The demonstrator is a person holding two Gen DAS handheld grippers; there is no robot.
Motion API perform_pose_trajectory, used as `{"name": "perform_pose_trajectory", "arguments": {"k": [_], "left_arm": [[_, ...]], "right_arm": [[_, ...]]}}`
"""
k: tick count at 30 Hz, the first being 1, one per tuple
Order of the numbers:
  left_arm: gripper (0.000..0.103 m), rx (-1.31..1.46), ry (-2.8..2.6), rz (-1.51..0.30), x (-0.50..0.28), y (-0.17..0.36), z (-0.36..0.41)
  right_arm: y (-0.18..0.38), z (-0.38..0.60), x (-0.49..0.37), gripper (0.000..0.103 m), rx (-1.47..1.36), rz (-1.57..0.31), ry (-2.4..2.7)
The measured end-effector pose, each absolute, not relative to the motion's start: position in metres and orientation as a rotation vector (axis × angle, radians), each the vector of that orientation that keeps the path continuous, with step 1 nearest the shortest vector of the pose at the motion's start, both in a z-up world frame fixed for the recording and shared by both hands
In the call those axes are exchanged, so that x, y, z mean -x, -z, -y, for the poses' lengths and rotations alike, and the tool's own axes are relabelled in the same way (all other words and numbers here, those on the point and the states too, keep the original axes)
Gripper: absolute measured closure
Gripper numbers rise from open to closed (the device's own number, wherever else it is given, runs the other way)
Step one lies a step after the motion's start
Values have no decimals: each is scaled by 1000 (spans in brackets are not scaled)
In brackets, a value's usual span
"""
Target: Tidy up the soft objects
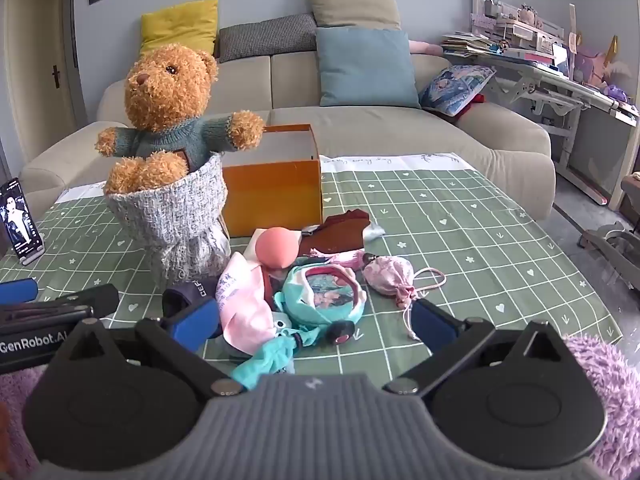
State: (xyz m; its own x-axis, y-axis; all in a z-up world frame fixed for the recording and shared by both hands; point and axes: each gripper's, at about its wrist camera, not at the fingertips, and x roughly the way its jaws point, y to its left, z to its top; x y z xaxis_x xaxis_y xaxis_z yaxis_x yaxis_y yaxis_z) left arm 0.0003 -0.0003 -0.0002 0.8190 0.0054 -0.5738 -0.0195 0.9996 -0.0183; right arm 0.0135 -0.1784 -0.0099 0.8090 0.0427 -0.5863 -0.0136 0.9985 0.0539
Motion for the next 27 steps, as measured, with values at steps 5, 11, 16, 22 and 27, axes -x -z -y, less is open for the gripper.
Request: {"name": "perform_pose_trajectory", "arguments": {"k": [5,11,16,22,27], "left_arm": [[0,42,-1,-611,-1,1,-2],[0,36,-27,-607,0,1,-2],[0,26,-18,-608,0,1,1],[0,27,-15,-611,-1,1,1],[0,33,-12,-610,0,1,0]], "right_arm": [[10,178,-14,3,-50,-628,-31],[10,177,-14,3,-47,-626,-37],[10,177,-14,3,-46,-626,-39],[9,177,-13,3,-41,-628,-40],[11,174,-14,3,-37,-631,-40]]}}
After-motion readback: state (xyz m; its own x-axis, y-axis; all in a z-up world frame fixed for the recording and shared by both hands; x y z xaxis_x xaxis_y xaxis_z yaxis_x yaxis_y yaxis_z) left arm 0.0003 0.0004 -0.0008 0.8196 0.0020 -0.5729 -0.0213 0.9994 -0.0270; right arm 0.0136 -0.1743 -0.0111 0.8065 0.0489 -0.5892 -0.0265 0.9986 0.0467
